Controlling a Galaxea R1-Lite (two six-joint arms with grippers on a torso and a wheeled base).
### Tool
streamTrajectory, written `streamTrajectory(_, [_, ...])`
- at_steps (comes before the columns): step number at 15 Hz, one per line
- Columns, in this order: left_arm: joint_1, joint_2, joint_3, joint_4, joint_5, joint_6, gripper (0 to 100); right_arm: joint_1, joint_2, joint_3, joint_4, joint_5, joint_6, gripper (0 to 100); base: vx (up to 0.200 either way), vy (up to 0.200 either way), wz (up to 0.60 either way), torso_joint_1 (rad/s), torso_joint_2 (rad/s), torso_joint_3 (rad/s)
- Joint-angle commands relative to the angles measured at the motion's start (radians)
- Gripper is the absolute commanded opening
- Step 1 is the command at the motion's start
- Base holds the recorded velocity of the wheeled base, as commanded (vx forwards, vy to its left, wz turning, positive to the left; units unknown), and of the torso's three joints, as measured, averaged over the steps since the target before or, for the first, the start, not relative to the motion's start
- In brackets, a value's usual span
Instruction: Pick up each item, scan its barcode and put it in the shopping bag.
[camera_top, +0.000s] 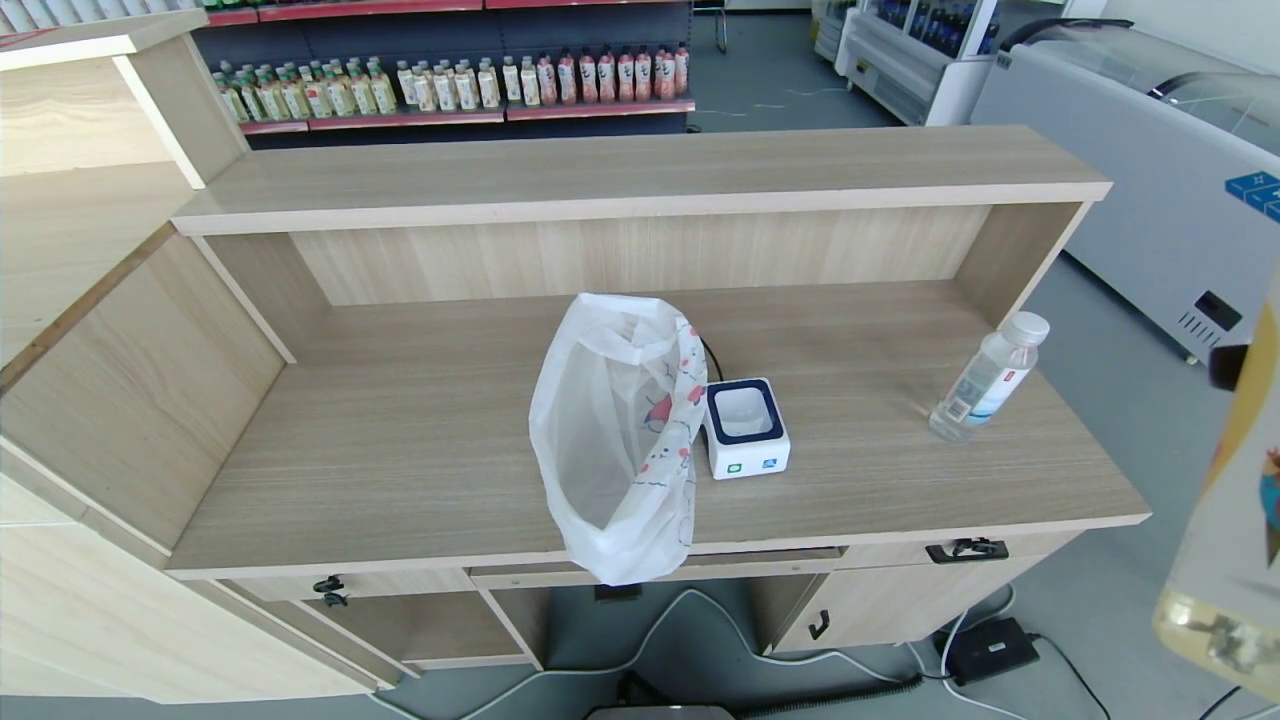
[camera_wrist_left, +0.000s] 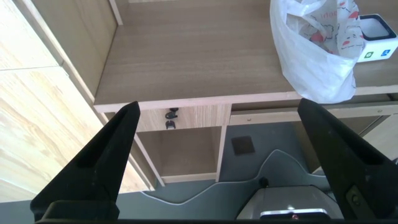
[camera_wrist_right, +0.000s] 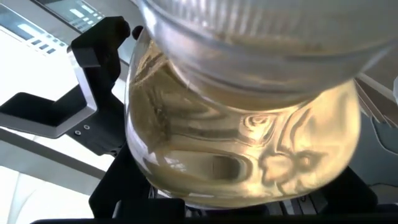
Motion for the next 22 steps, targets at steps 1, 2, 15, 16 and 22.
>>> streamTrajectory(1, [0.001,0.0,0.001,0.0,0.0,0.0,100,0.0,0.0,0.003,-0.001,-0.007,-0.002,0,0.0,0.0,0.0,0.0,0.0,0.0])
streamTrajectory(2, [0.001,0.0,-0.001,0.0,0.0,0.0,100,0.0,0.0,0.002,-0.001,-0.013,-0.003,0,0.0,0.0,0.0,0.0,0.0,0.0])
streamTrajectory(15, [0.001,0.0,0.001,0.0,0.0,0.0,100,-0.201,0.167,0.046,0.235,-0.759,-0.875,0,0.0,0.0,0.0,0.0,0.0,0.0])
streamTrajectory(16, [0.001,0.0,0.001,0.0,0.0,0.0,100,-0.251,0.19,0.066,0.222,-0.764,-0.938,0,0.0,0.0,0.0,0.0,0.0,0.0])
streamTrajectory(22, [0.001,0.0,0.001,0.0,0.0,0.0,100,-0.471,0.38,0.069,0.03,-0.753,-1.619,0,0.0,0.0,0.0,0.0,0.0,0.0])
